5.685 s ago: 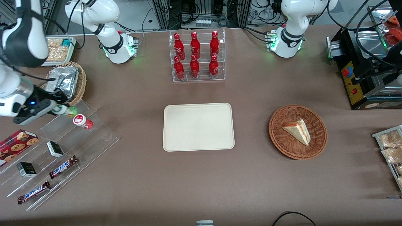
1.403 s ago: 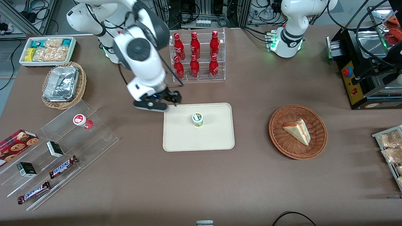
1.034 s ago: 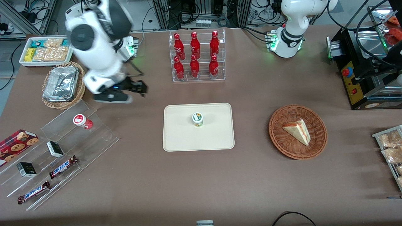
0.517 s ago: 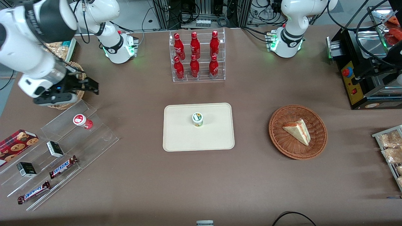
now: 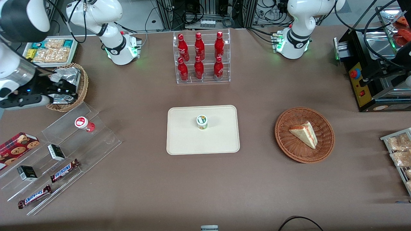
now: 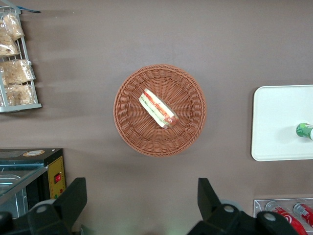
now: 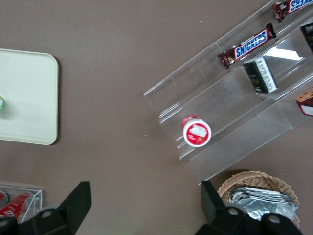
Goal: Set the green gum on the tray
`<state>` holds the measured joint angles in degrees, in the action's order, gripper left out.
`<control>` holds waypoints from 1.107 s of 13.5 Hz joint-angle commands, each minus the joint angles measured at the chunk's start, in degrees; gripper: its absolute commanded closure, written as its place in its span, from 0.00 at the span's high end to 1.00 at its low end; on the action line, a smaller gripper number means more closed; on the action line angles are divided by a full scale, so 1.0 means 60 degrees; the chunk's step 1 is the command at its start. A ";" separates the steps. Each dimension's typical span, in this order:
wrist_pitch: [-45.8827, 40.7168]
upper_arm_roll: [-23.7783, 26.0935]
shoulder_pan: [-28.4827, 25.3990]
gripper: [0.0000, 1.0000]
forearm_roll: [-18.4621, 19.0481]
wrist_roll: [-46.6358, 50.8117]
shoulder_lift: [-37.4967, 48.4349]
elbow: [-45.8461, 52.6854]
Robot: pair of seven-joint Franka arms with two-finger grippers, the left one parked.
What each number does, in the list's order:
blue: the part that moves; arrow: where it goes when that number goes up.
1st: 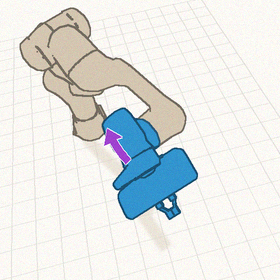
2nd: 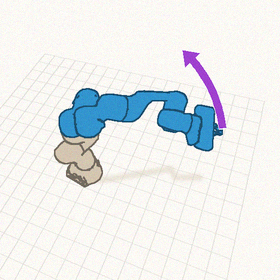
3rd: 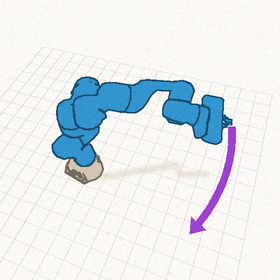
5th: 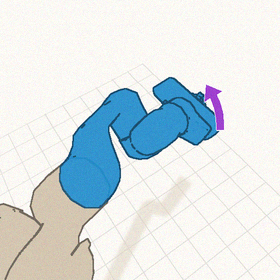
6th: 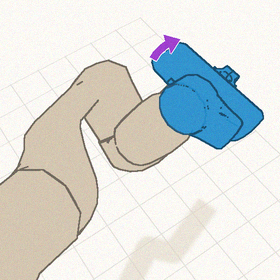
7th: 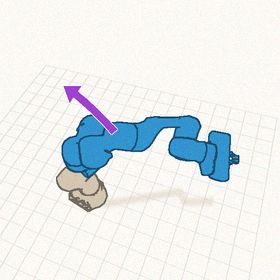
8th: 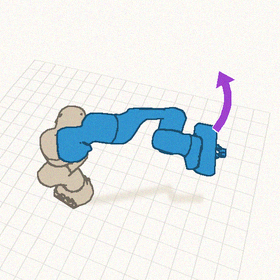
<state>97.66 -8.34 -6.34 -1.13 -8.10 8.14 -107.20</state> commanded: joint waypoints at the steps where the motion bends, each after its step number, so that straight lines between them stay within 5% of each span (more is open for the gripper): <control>1: -0.0558 -0.0380 0.0032 1.00 0.0056 -0.0364 -0.0784 0.1166; 15: -0.0705 -0.0748 -0.0129 1.00 0.0071 -0.0525 -0.1297 0.1725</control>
<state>95.06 -12.78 -6.95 -1.12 -11.04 1.98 -98.99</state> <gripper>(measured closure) 0.000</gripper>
